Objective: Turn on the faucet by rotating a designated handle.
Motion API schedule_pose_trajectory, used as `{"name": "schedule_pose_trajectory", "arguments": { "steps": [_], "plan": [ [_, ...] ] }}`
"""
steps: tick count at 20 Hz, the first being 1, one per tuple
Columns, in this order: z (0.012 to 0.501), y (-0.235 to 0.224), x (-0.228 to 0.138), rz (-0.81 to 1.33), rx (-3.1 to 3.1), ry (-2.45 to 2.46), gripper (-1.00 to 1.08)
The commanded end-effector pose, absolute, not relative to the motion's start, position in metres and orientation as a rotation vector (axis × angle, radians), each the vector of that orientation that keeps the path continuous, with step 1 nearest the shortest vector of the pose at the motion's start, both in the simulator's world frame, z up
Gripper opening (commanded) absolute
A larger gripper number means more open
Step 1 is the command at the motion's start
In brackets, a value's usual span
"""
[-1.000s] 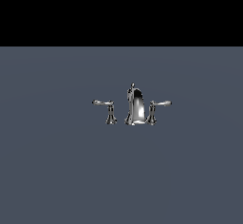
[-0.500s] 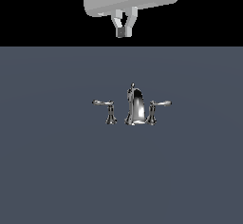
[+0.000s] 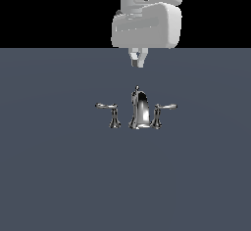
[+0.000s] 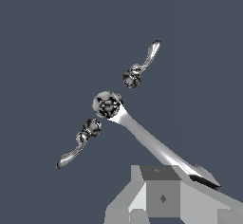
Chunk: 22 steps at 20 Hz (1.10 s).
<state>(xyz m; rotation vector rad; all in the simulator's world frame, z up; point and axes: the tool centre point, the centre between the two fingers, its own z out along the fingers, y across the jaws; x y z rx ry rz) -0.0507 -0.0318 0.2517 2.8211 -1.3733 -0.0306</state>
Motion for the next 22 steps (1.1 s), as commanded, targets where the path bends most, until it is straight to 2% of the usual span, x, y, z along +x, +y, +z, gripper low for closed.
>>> {"name": "schedule_pose_trajectory", "arguments": {
  "steps": [1,13,22],
  "plan": [
    [0.235,-0.041,-0.037,-0.026,2.774,-1.466,-1.0],
    [0.153,-0.103,0.021,-0.01,2.498,-1.898,-1.0],
    [0.109,-0.146,0.044,-0.001,2.312,-2.122,-1.0]
  ]
}}
